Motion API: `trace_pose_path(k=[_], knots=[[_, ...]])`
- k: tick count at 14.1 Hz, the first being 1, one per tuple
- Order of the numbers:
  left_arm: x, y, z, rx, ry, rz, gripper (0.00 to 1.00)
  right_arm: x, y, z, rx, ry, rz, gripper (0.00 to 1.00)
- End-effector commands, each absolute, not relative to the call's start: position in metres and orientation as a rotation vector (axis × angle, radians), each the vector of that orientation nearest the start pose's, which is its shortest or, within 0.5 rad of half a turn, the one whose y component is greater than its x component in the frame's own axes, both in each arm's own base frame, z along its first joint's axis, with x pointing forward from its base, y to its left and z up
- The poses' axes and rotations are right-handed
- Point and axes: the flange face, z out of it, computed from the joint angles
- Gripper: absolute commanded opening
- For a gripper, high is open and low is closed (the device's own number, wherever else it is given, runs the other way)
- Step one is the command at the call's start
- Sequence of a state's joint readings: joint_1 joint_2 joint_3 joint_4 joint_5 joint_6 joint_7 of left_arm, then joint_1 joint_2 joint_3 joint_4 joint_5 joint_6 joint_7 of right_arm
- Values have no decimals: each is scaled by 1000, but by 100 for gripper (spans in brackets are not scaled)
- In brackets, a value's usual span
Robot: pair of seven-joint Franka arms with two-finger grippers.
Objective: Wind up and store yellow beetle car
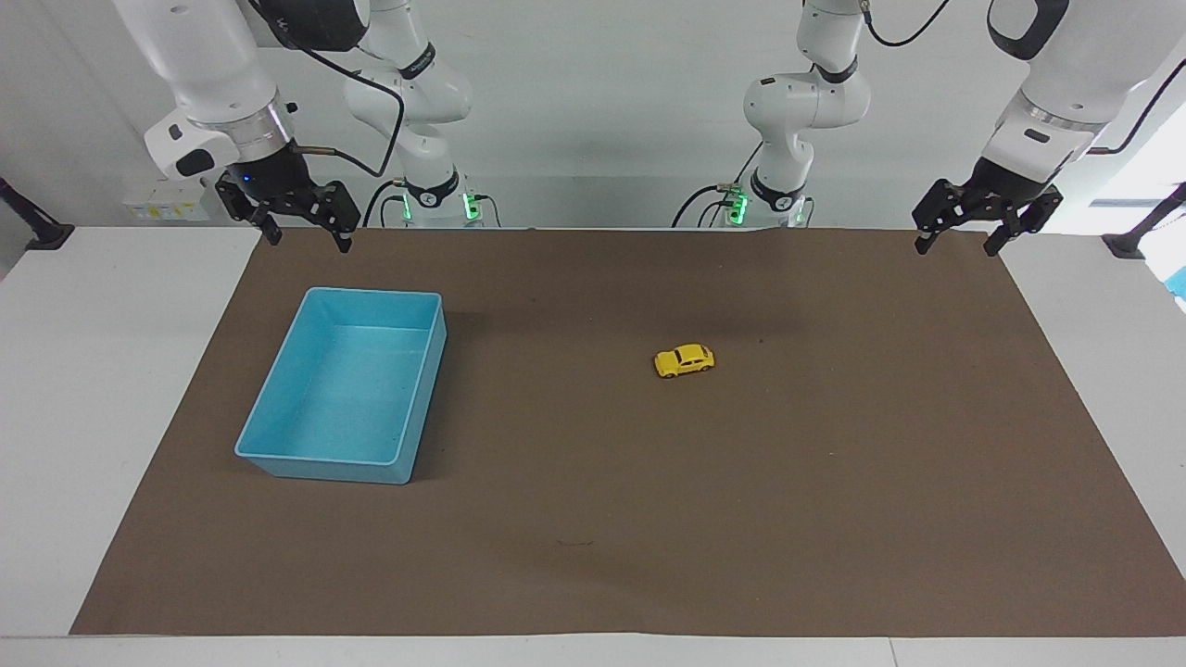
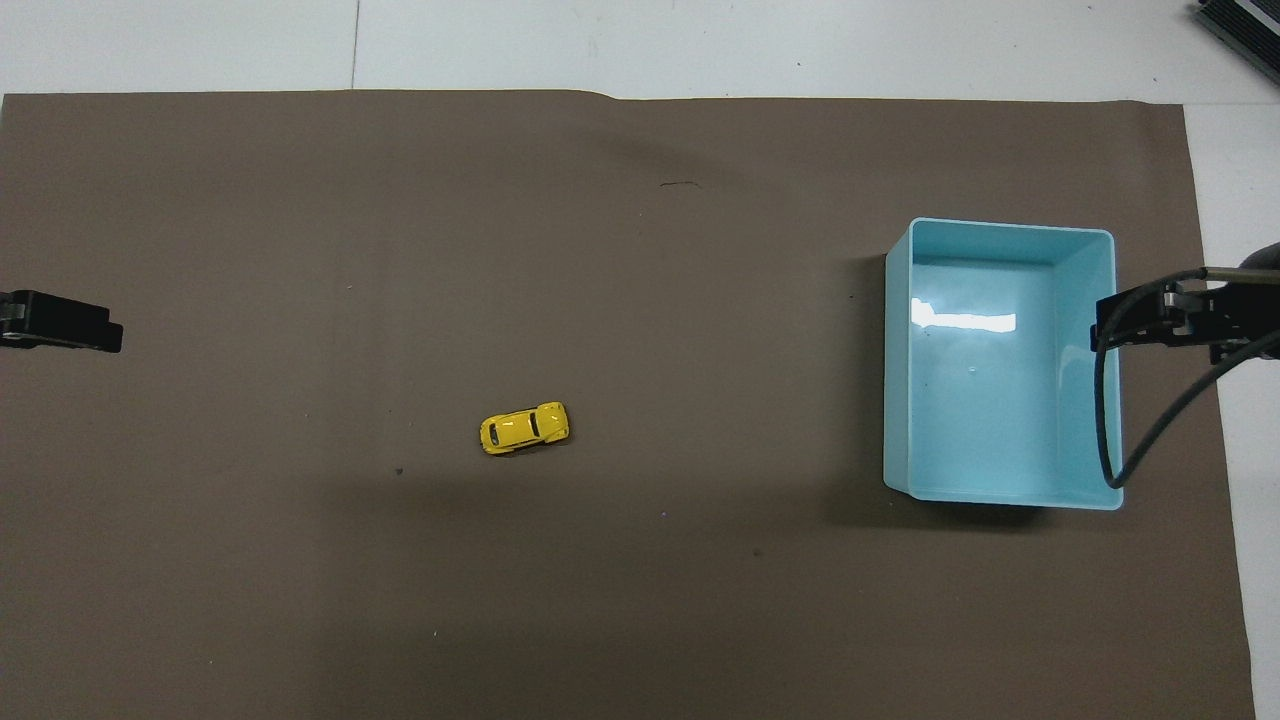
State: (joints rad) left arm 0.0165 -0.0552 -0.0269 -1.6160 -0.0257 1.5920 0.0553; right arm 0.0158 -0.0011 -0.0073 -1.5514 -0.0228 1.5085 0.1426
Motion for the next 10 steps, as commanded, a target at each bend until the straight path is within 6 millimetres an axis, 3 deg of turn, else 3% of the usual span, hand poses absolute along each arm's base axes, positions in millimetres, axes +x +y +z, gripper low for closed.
trace_pose_path(k=[1, 10], knots=[[536, -12, 630, -3176, -105, -34, 100, 549, -1, 630, -3154, 197, 59, 100], [530, -16, 615, -3106, -729, 70, 100, 549, -1, 630, -3154, 195, 59, 100]])
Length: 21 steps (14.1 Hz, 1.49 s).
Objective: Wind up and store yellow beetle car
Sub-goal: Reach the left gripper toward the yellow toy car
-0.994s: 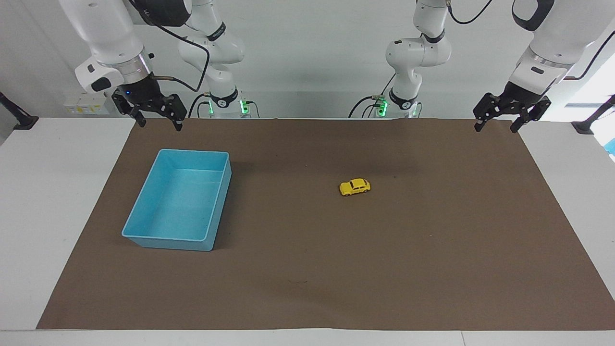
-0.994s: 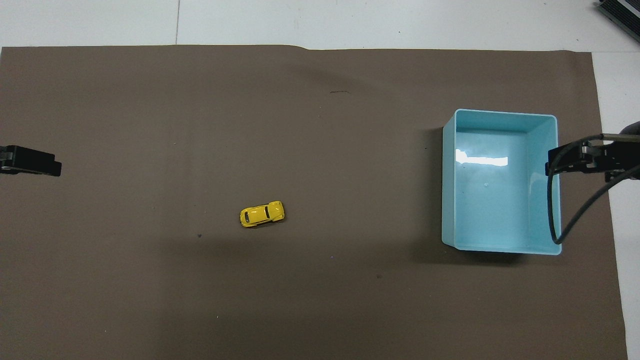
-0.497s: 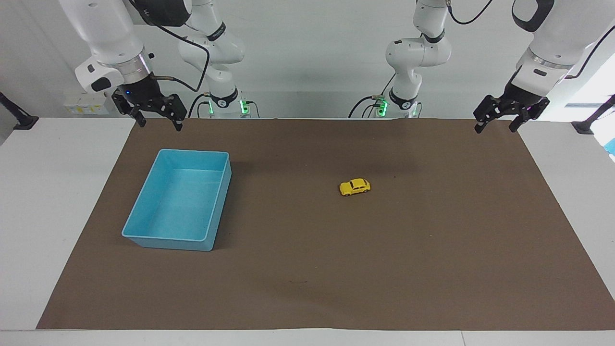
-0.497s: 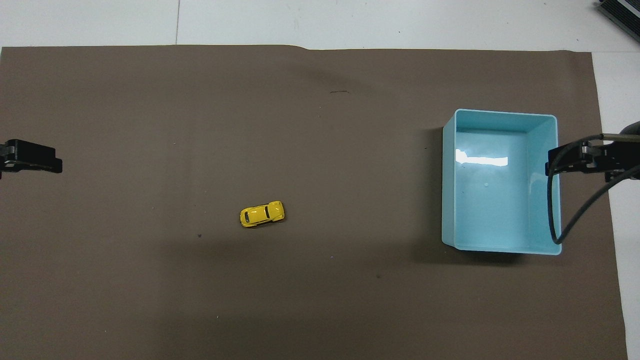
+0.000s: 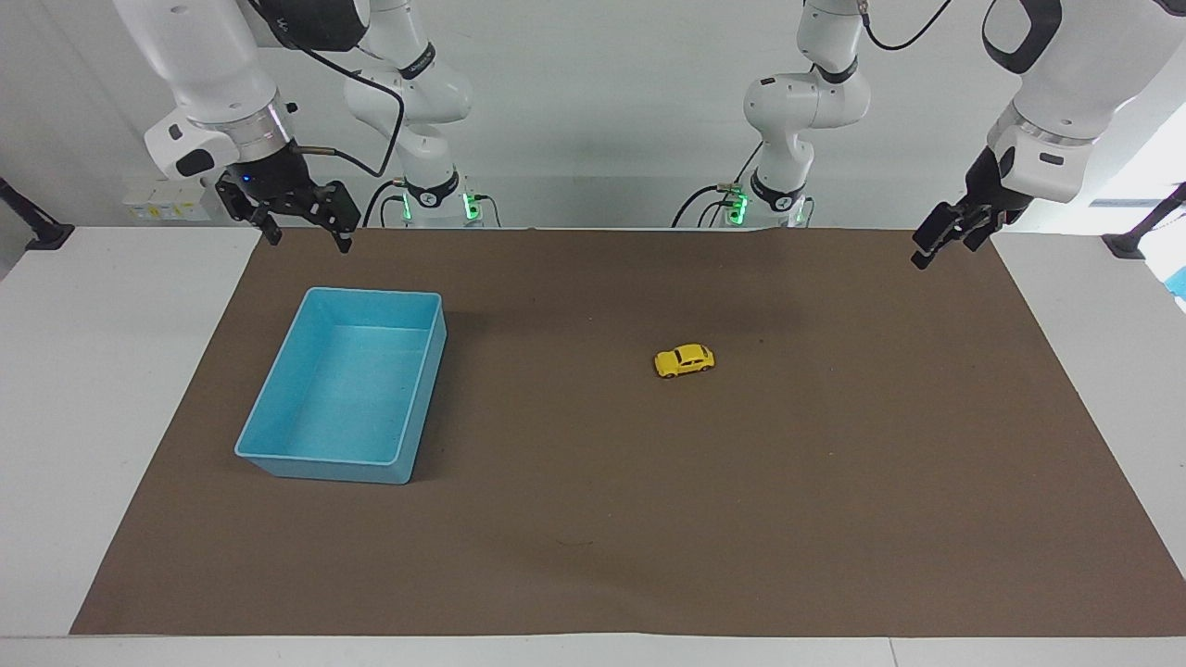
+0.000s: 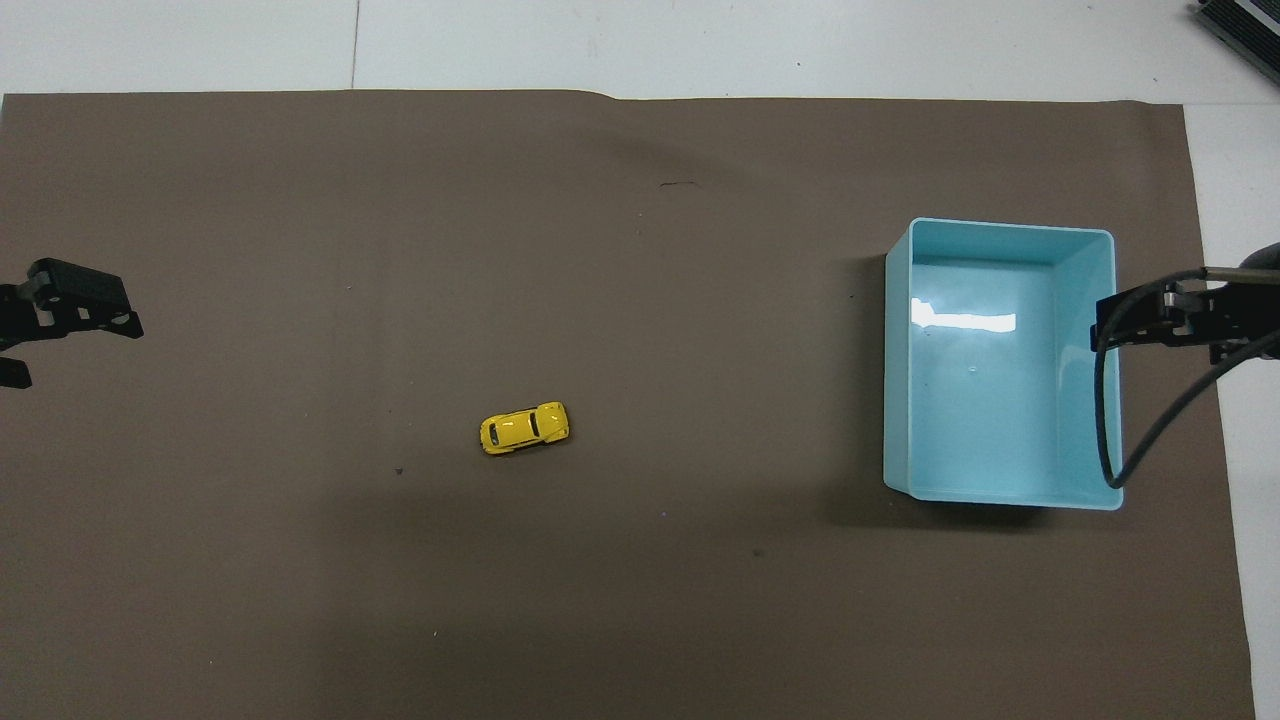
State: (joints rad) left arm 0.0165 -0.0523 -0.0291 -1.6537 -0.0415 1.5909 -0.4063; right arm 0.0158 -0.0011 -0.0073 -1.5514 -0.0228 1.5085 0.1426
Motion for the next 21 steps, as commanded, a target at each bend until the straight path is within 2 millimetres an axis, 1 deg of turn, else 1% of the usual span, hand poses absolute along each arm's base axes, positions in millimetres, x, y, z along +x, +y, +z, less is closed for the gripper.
trace_pose_path(k=[1, 2, 3, 5, 7, 8, 10, 11, 12, 14, 15, 16, 17, 18, 19, 21], knots=[[526, -17, 613, -3075, -810, 112, 100, 549, -1, 630, -3154, 195, 59, 100], [526, -23, 613, -3044, -912, 113, 100, 549, -1, 630, -3154, 195, 59, 100], [528, -25, 614, -2991, -1080, 99, 100, 549, -1, 630, -3154, 195, 59, 100], [532, -26, 615, -2909, -1318, 67, 100, 549, -1, 630, -3154, 197, 59, 100], [533, -31, 606, -2784, -1570, 110, 100, 549, -1, 630, -3154, 195, 59, 100], [533, -46, 601, -2720, -1669, 116, 100, 549, -1, 630, -3154, 197, 59, 100], [535, -62, 590, -2604, -1858, 98, 100, 549, -1, 630, -3154, 195, 59, 100], [536, -78, 584, -2551, -1936, 90, 100, 549, -1, 630, -3154, 197, 59, 100], [536, -88, 575, -2492, -2020, 88, 100, 549, -1, 630, -3154, 197, 61, 100], [533, -112, 561, -2406, -2112, 98, 100, 549, -1, 630, -3154, 197, 59, 100], [534, -116, 554, -2352, -2186, 97, 100, 549, -1, 630, -3154, 195, 59, 100], [533, -124, 543, -2264, -2296, 114, 100, 549, -1, 630, -3154, 197, 59, 100], [534, -126, 537, -2188, -2391, 106, 100, 549, -1, 630, -3154, 195, 59, 100], [534, -132, 530, -2130, -2445, 106, 100, 549, -1, 630, -3154, 195, 59, 100], [532, -148, 515, -2115, -2442, 118, 100, 549, -1, 630, -3154, 195, 59, 100], [529, -171, 494, -2056, -2486, 124, 100, 549, -1, 630, -3154, 195, 59, 100]])
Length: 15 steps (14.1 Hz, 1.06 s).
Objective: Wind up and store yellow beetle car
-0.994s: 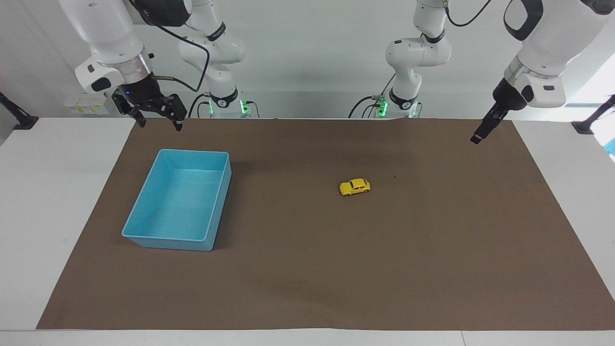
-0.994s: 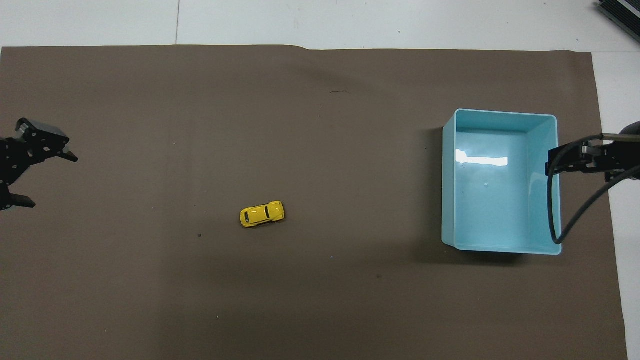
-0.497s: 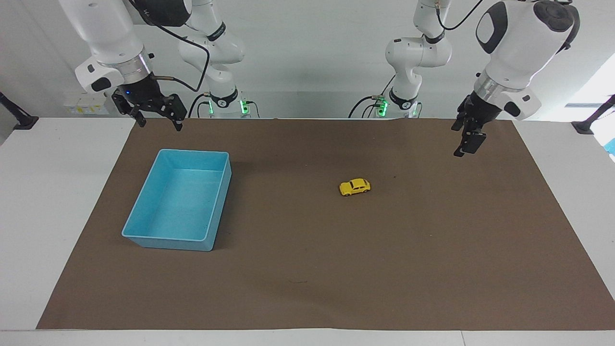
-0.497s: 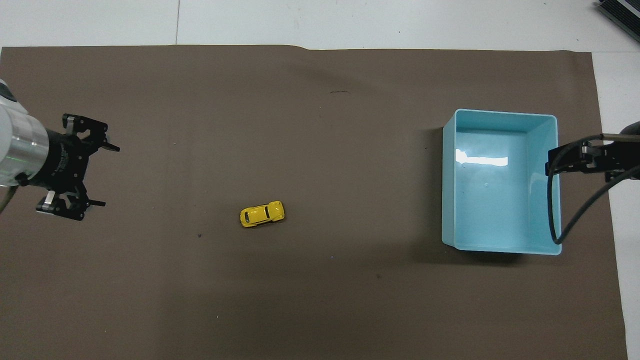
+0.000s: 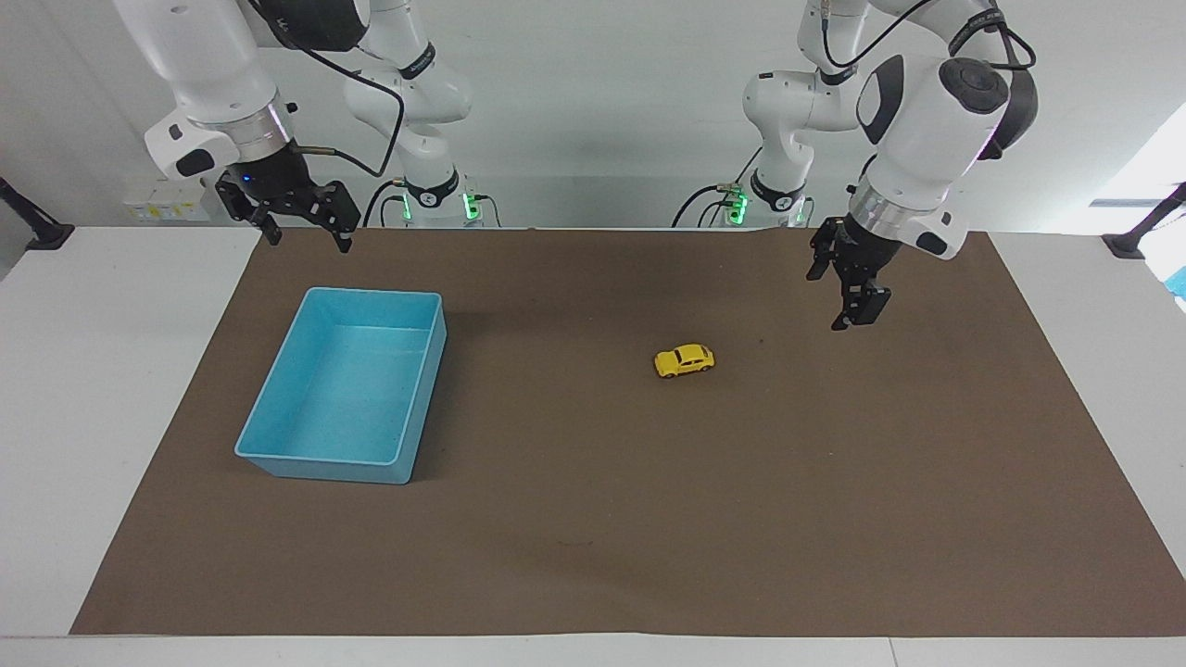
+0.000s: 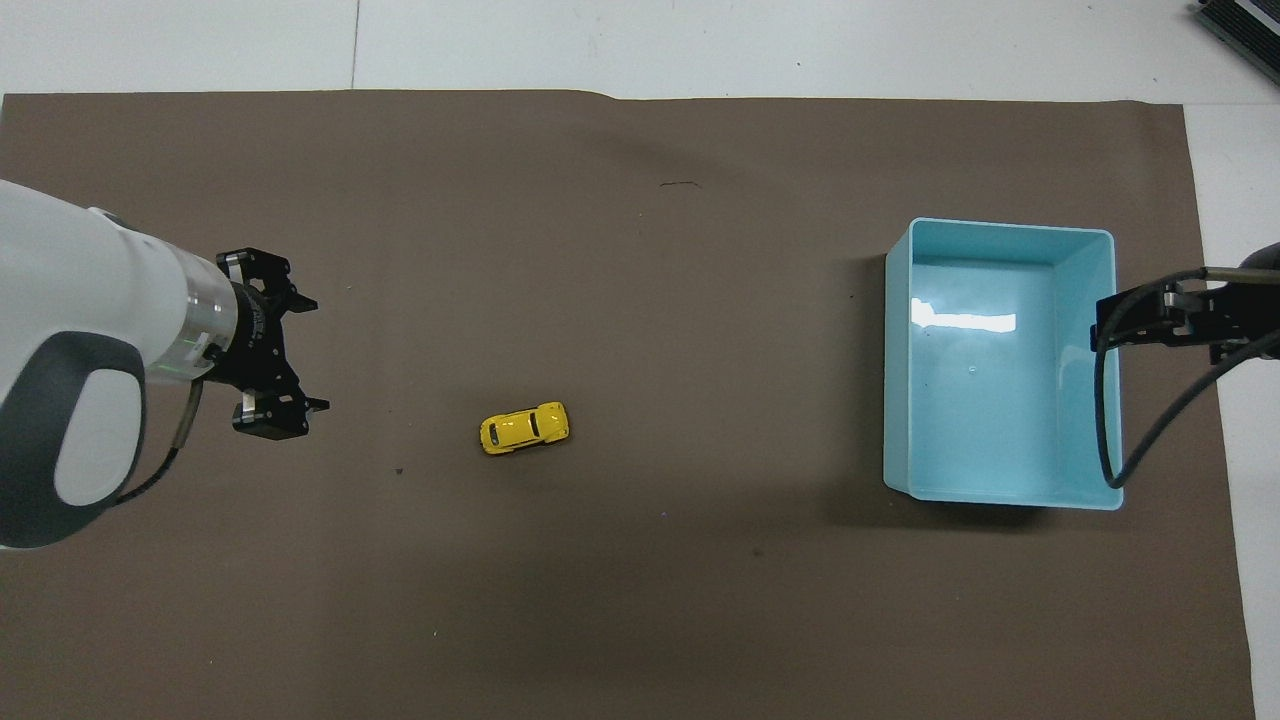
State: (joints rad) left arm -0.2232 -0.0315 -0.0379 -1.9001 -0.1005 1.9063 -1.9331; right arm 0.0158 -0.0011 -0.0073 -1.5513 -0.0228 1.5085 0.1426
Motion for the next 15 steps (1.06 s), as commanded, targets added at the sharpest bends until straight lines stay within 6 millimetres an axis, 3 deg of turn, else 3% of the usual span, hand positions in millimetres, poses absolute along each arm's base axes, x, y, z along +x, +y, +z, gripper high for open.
trace_pose_path(k=[1, 2, 5, 7, 10, 15], knots=[[527, -184, 487, 1906, 2367, -109, 100, 549, -1, 630, -3154, 195, 59, 100], [524, -198, 481, 1883, 2374, -106, 100, 549, -1, 630, -3154, 197, 59, 100], [521, -251, 429, 1878, 2438, -136, 100, 549, -1, 630, -3154, 197, 59, 100], [519, -256, 412, 1786, 2509, -139, 100, 549, -1, 630, -3154, 197, 61, 100], [504, -272, 385, 1825, 2519, -147, 100, 549, -1, 630, -3154, 197, 59, 100], [503, -283, 348, 1736, 2552, -132, 100, 549, -1, 630, -3154, 197, 59, 100]])
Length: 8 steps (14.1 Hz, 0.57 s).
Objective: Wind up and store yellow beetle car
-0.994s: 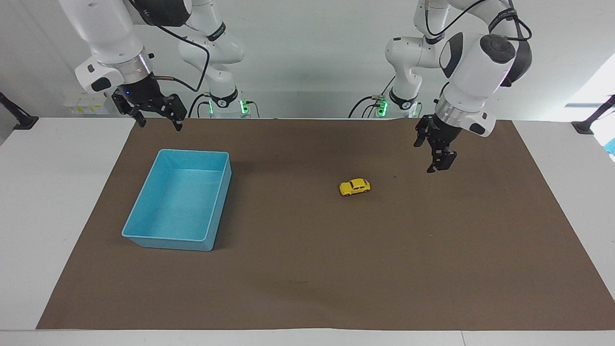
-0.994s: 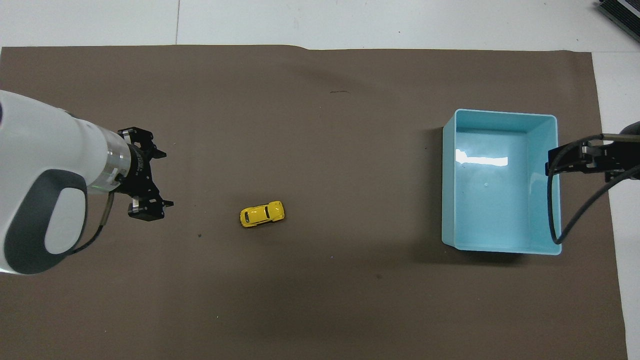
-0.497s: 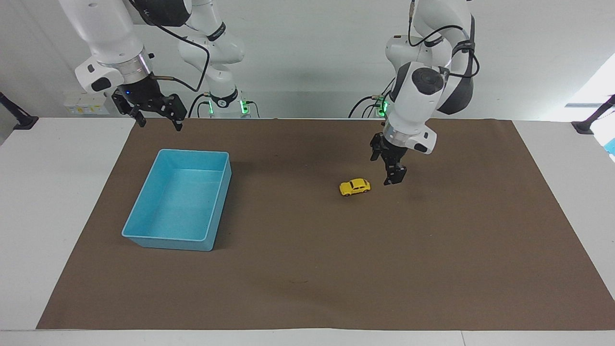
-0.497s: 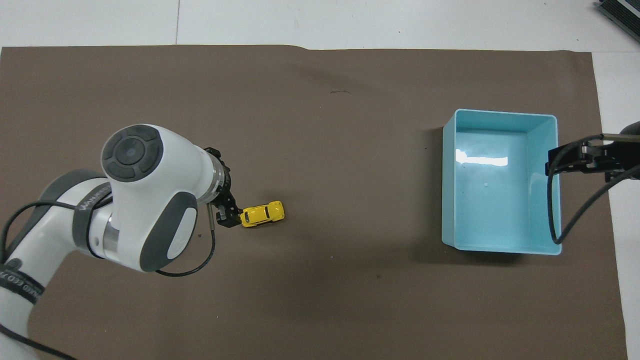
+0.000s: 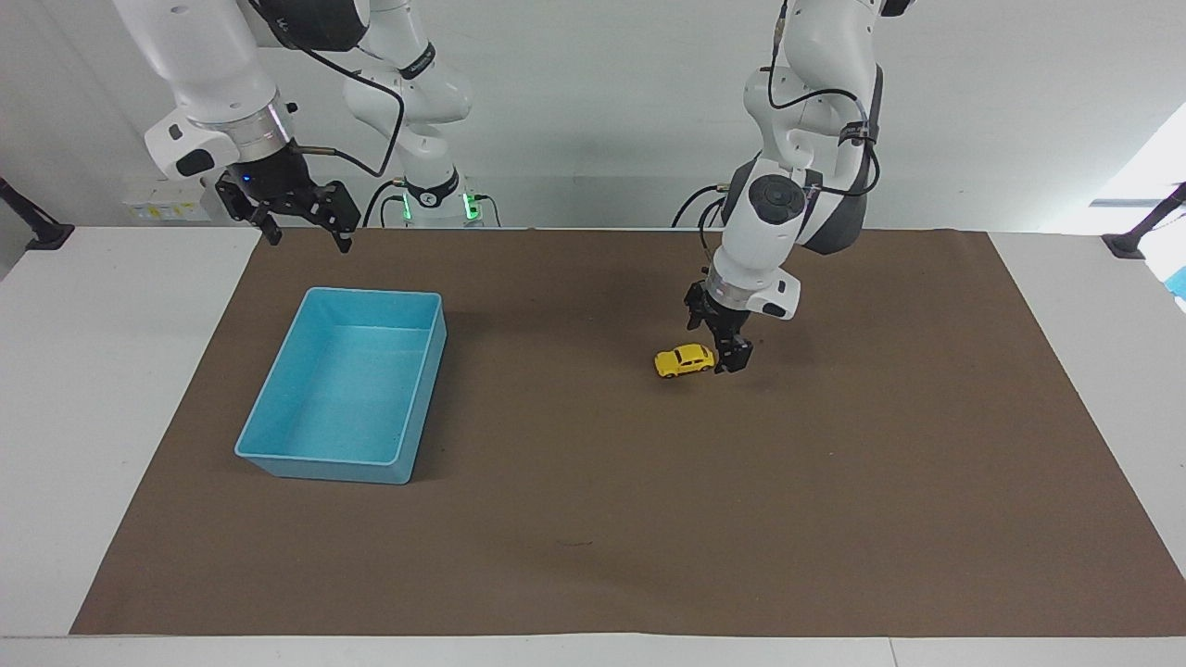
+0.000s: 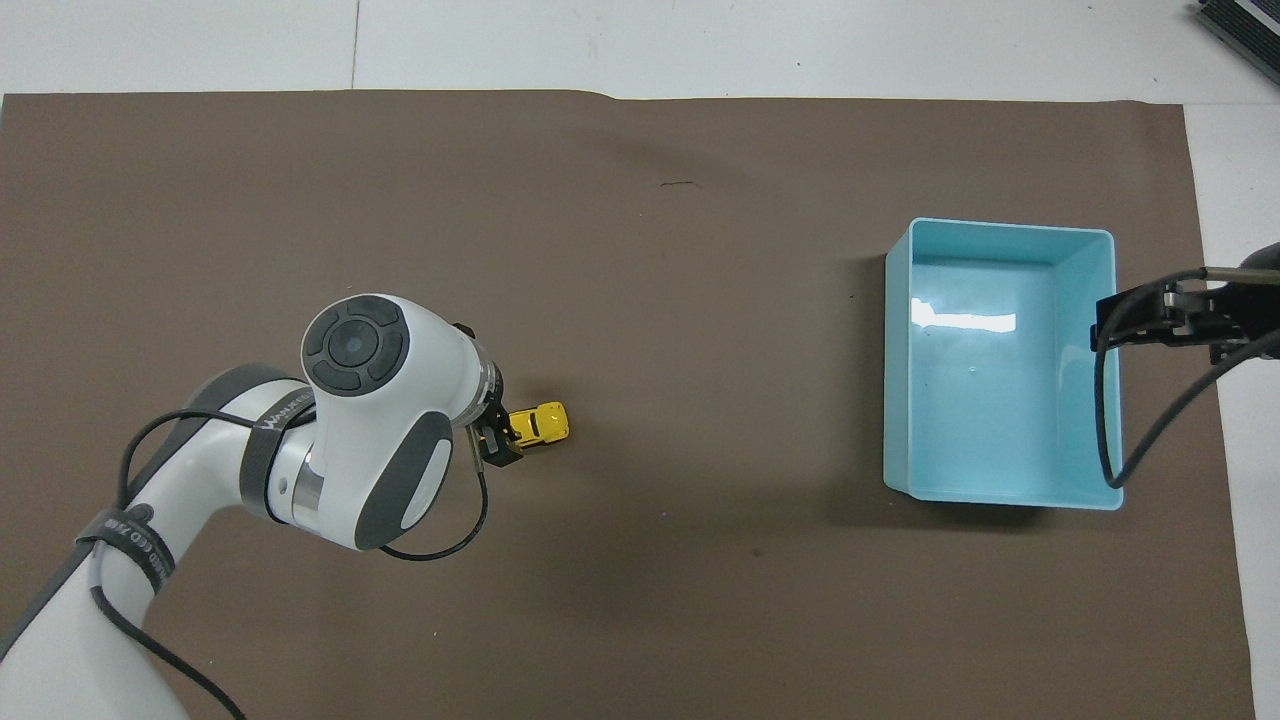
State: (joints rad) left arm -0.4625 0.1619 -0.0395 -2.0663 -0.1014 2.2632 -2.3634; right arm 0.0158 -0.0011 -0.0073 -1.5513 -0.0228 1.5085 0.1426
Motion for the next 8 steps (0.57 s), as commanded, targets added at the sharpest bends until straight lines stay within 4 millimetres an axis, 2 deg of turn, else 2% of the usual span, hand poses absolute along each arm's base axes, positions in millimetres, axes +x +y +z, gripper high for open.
trace_pose_path(k=[1, 4, 8], knots=[[498, -286, 343, 1746, 2551, -132, 100, 549, -1, 630, -3154, 197, 59, 100], [491, -282, 331, 1724, 2544, -121, 100, 549, -1, 630, -3154, 195, 59, 100], [483, -292, 316, 1755, 2530, -120, 100, 549, -1, 630, -3154, 195, 59, 100]])
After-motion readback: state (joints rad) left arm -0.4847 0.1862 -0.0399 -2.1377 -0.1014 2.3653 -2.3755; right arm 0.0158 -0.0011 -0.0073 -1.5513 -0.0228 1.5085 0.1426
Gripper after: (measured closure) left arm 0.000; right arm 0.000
